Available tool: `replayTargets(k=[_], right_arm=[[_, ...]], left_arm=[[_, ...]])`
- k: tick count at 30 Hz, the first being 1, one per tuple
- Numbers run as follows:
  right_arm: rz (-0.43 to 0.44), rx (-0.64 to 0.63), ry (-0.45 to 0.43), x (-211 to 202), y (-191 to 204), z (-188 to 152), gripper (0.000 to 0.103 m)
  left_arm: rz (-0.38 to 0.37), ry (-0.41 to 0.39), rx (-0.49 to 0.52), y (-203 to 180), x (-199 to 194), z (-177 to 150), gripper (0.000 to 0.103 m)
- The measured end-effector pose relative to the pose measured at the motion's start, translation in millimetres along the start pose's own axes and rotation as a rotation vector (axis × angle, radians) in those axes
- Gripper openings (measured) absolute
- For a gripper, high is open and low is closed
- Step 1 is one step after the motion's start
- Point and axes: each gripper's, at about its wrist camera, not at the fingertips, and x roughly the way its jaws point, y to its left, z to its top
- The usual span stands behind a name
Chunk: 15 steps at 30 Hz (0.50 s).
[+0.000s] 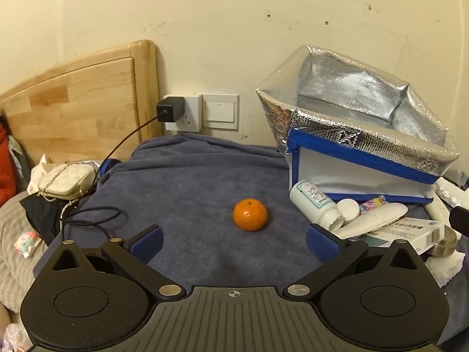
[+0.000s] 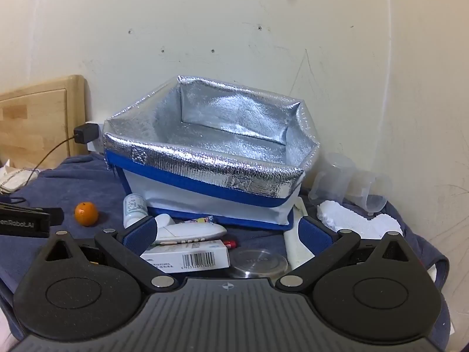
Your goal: Organize rigid objects
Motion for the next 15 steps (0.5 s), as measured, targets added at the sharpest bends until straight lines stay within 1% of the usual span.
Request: replayTargets(k=[1, 6, 7, 15], right_arm=[[0.02, 0.052, 0.008, -0.4, -25.2, -2.9, 0.103], [0.015, 0.059, 0.007, -7.0, -25.0, -4.2, 0.103], [0.016, 0.063, 0.014, -2.2, -26.8, -2.9, 0.103], [0.011, 0.057, 0.016, -3.5, -26.3, -0.6, 0.103]], left_arm=[[0.002, -0.002, 0.0, 0.6, -0.8, 0.4, 0.103], [0.003, -0.014, 0.0, 2.4, -5.8, 1.6, 0.103], [0.002, -0.016, 0.001, 2.3, -6.5, 1.7, 0.103], [-0.002, -0.02, 0.01, -1.9, -9.8, 0.6, 0.103]])
